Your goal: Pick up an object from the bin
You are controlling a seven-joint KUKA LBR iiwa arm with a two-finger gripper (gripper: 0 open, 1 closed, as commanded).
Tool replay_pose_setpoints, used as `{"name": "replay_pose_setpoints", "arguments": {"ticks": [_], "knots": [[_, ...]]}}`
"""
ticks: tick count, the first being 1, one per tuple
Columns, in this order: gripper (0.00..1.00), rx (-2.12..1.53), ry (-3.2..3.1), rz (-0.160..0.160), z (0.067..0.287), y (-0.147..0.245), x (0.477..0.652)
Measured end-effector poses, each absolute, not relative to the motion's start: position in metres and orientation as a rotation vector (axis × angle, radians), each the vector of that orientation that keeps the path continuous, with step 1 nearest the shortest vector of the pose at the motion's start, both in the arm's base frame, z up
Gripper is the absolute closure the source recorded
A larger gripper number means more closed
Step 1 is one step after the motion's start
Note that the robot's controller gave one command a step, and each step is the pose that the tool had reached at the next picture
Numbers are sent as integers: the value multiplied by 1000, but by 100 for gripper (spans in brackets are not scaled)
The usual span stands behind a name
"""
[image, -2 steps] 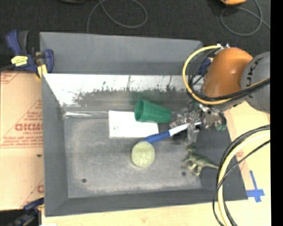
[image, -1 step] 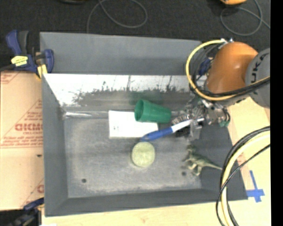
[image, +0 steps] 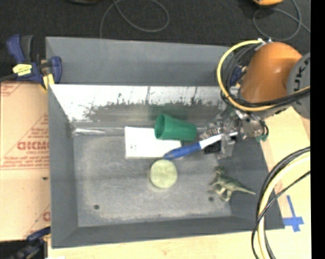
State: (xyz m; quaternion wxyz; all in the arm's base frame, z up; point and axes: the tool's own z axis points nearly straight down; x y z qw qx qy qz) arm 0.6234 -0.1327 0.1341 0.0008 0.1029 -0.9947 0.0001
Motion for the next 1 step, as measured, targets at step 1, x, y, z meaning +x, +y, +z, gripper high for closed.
{"name": "replay_pose_setpoints", "arguments": {"ticks": [1], "knots": [[100,322,-3125,2,157,-133,624]]}}
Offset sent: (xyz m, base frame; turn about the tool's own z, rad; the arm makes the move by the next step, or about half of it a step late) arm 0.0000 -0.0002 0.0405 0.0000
